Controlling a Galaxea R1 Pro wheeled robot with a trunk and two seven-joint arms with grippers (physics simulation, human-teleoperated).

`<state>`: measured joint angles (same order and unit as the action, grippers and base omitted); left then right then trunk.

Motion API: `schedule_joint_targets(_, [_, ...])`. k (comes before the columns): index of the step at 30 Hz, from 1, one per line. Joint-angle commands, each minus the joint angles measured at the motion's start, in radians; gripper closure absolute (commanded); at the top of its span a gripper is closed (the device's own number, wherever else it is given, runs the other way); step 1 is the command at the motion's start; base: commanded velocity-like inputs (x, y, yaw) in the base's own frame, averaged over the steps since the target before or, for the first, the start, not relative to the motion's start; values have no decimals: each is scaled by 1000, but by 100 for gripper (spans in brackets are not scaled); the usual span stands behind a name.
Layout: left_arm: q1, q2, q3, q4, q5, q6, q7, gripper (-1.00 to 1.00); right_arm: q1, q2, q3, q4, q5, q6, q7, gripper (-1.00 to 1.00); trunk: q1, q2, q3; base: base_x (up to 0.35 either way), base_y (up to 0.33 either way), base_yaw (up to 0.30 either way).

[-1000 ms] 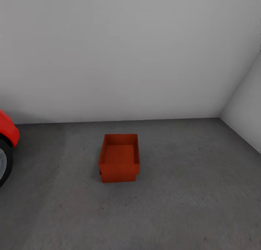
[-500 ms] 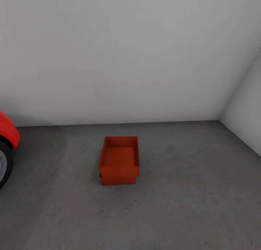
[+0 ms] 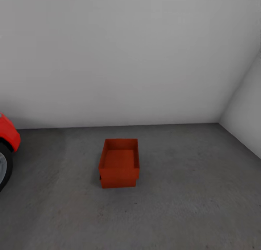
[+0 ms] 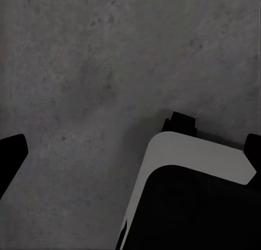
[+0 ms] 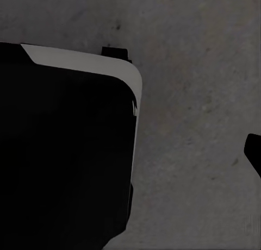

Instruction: Move the two storage containers from the living room to the garage. In the garage, place one container on the floor and stack the other container on top of it (either order is fine).

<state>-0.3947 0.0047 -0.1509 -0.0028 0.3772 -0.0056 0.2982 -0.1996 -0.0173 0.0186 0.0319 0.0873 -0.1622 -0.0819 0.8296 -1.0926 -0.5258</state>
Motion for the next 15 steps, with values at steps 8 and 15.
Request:
schedule_joint_targets(8, [0, 0, -8, 0, 9, -1, 2, -100, -1, 0, 1, 3, 9, -5, -3, -100, 0, -1, 12, 0, 0, 0])
schedule_joint_targets(15, [0, 0, -9, 0, 9, -1, 2, -100, -1, 0, 1, 3, 9, -5, 7, -100, 0, -1, 23, 0, 0, 0])
